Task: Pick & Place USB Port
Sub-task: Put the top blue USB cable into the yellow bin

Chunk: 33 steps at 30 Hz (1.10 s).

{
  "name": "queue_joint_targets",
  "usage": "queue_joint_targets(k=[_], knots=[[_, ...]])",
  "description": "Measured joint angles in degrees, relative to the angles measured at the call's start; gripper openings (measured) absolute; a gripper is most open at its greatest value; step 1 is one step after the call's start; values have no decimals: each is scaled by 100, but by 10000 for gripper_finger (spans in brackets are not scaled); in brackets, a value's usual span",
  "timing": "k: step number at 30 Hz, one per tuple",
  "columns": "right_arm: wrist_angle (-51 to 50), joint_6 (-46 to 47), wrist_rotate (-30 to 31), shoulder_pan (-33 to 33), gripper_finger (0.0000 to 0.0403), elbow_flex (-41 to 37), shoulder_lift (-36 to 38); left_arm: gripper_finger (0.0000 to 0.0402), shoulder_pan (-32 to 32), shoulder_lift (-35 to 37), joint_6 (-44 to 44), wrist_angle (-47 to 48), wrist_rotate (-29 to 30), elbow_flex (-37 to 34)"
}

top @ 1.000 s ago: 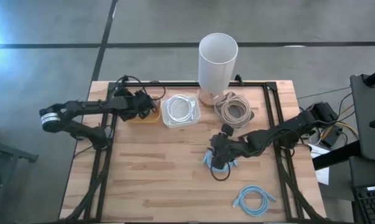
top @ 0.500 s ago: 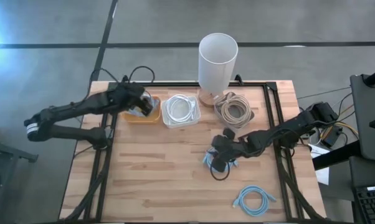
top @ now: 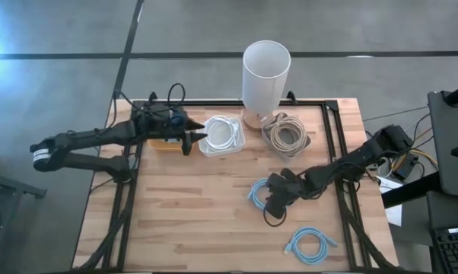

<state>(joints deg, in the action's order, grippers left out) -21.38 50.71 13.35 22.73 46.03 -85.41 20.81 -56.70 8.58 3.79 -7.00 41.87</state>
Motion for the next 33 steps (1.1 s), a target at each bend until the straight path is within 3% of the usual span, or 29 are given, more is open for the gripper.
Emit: queue_joint_targets(k=[8, 17, 25, 33], knots=[[735, 110, 9, 195, 171, -330, 0, 200, 2, -374, 12, -385, 0, -184], [1150, -687, -11, 229, 171, -231, -556, 200, 1, -547, 52, -374, 0, -184], [881, -1434, -44, 227, 171, 446, -1451, 200, -1, -525, 50, -389, 0, -184], [177, -1533, -145, 214, 161, 970, -1904, 200, -1, -525, 55, -426, 0, -184]])
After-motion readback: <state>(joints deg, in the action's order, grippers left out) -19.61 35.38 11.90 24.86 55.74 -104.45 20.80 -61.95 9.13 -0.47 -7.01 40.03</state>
